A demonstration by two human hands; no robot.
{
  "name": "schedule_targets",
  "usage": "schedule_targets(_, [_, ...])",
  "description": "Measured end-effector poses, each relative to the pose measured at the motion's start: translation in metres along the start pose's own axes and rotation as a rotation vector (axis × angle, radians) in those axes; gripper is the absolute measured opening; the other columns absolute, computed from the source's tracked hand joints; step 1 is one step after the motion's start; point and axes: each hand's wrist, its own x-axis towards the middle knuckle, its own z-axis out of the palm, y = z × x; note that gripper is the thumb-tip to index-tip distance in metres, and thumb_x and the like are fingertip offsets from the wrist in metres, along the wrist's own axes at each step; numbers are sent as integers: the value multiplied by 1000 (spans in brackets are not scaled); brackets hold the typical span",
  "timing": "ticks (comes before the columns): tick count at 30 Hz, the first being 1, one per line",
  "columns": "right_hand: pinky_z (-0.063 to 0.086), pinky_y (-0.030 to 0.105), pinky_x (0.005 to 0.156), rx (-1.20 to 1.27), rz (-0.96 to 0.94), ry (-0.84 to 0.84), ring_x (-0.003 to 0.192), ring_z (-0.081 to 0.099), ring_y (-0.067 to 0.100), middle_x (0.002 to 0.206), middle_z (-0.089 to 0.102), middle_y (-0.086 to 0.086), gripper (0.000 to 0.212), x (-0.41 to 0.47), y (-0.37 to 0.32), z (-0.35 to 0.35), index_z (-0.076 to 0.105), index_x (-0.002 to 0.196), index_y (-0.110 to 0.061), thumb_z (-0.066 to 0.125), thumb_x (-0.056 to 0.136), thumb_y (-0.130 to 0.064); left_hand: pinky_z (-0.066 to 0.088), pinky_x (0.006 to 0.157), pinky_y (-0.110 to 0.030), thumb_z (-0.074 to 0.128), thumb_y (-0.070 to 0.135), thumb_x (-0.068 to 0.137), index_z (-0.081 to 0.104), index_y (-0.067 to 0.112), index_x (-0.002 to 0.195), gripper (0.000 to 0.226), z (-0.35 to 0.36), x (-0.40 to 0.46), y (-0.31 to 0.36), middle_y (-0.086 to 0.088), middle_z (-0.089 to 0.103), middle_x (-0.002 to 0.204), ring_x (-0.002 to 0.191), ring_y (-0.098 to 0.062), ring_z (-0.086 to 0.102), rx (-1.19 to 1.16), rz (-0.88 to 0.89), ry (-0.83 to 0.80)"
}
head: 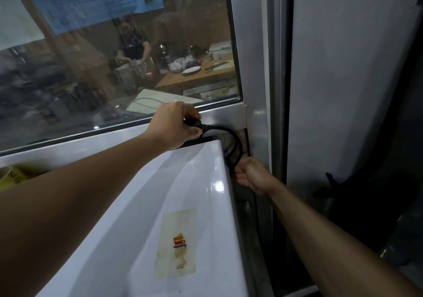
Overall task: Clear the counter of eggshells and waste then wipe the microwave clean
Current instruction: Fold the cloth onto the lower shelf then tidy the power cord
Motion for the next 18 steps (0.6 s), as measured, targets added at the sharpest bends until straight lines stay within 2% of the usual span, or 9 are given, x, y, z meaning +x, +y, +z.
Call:
schedule_targets(2, [34,22,56,8,5,-10,55,33,13,62,32,3,34,-2,-3,-1,38,67,-17,25,90,3,42,72,-22,77,17,74,70,11,105,32,1,-1,-1,-6,69,96,78,-15,55,0,-3,4])
schedule_targets(4, [44,22,63,24,1,-11,63,47,16,66,46,5,30,-3,-6,-2,48,74,-12,28,93,0,42,72,-22,77,16,73,71,11,103,31,2,-2,-2,-6,69,95,77,-15,54,3,-7,8])
schedule_targets(6, [47,21,60,13,11,-3,63,52,16,63,53,3,32,-3,-4,-4,52,73,-12,31,93,-1,42,72,-23,77,16,72,71,11,100,29,3,-3,-4,-5,68,93,77,-15,54,10,-9,12])
schedule_targets(9, [32,19,42,-86,75,12,39,37,9,47,38,-2,36,-1,7,-3,41,61,-16,31,90,3,43,70,-23,77,12,72,71,12,95,24,6,-7,-8,0,66,86,75,-16,55,12,-16,-6])
schedule_targets(11, [27,17,37,-171,74,35,32,35,5,48,36,-1,38,0,14,0,38,59,-16,30,91,3,48,72,-28,76,10,70,71,13,92,22,8,-10,-10,0,68,85,78,-20,58,17,-17,-26])
schedule_targets(14, [27,18,46,-237,24,77,49,34,10,59,34,2,40,4,19,1,36,58,-15,29,93,3,50,74,-33,75,10,70,71,14,89,20,8,-13,-13,-2,69,85,80,-21,59,17,-24,-16])
schedule_targets(16, [25,19,46,-241,30,84,53,30,12,61,33,2,40,5,18,-2,34,58,-15,27,94,1,50,75,-33,75,12,70,72,14,90,21,7,-13,-14,-2,69,86,79,-20,58,13,-30,-10])
schedule_targets(18, [31,14,43,-250,32,81,62,40,16,63,36,3,37,2,15,-6,40,64,-13,27,96,-2,51,76,-34,76,12,71,72,14,92,21,5,-13,-15,-2,69,88,79,-19,58,4,-35,-10])
